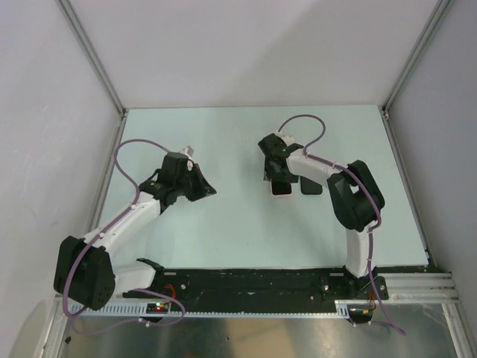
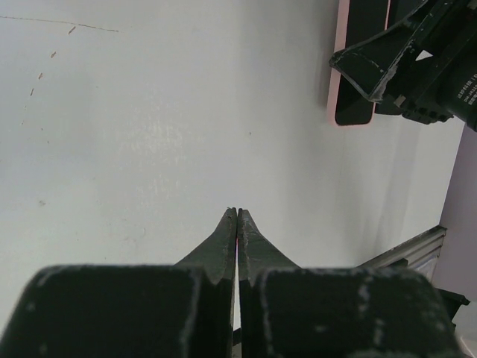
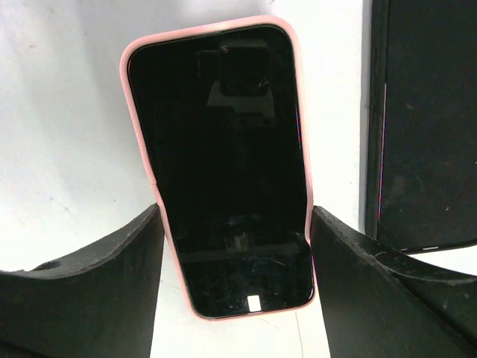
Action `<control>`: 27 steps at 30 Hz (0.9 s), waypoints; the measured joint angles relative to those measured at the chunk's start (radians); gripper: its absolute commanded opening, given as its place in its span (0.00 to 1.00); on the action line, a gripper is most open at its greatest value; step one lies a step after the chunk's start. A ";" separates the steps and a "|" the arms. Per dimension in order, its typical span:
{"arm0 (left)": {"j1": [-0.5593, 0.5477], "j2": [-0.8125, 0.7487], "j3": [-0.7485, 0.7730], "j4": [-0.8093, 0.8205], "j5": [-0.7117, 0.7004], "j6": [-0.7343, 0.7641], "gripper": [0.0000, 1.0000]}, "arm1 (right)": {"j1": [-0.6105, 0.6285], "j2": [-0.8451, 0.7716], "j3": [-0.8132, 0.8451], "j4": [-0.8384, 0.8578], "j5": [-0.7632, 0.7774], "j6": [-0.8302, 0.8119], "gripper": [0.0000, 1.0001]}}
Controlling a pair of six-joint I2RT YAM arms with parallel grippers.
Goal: Put the phone into the phone case
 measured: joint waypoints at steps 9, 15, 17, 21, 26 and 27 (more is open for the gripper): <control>0.000 0.000 0.000 0.000 -0.001 0.000 0.00 | -0.033 0.029 -0.005 0.027 -0.019 0.030 0.38; 0.000 0.000 0.000 -0.001 -0.001 0.000 0.00 | -0.037 0.038 -0.005 0.038 -0.023 0.029 0.71; 0.000 0.000 0.000 -0.001 -0.002 0.000 0.00 | -0.037 0.038 -0.005 0.038 -0.023 0.027 0.89; 0.000 0.000 0.000 0.000 -0.002 0.000 0.02 | -0.037 0.037 -0.011 0.047 -0.030 0.022 0.99; 0.000 0.000 0.000 0.000 -0.006 0.001 0.15 | -0.037 0.001 -0.017 0.041 -0.039 0.013 0.99; 0.000 0.000 0.000 0.000 -0.008 0.002 0.19 | -0.037 -0.018 -0.017 0.041 -0.040 0.010 0.99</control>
